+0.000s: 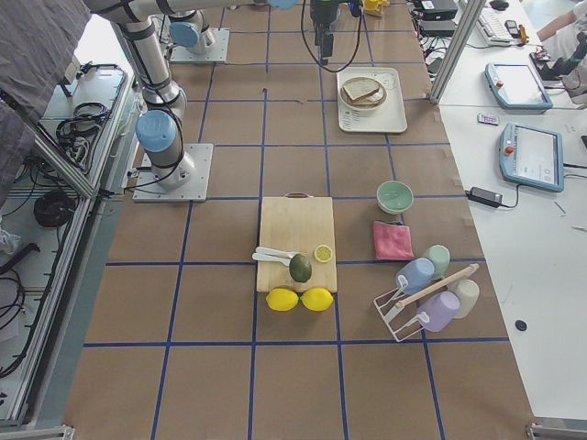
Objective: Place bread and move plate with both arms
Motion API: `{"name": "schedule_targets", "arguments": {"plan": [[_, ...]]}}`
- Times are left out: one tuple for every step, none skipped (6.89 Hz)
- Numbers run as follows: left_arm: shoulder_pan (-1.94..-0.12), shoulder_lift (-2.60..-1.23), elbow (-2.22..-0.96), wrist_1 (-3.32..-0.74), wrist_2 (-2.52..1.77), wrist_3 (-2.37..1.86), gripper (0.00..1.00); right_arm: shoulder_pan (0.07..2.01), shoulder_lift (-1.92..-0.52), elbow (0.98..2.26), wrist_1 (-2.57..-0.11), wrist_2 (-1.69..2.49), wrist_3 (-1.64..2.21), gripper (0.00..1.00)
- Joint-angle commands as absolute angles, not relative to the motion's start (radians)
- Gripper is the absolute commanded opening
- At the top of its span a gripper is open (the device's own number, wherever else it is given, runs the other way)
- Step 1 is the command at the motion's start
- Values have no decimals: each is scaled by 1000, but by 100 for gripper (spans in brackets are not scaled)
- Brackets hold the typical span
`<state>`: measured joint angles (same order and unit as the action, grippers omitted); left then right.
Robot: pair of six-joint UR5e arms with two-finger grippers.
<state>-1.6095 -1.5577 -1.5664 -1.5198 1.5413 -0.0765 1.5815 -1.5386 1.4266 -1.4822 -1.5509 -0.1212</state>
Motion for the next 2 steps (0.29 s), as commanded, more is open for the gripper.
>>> {"name": "schedule_targets", "arguments": {"plan": [[-1609,-1566,-1571,-1480,1545,-72,100,1582,-1539,1427,-1483,-1551,-121,100],[-1609,-1566,-1571,-1483,1545,-72,100,1582,-1539,1427,-1483,-1551,-121,100]]}}
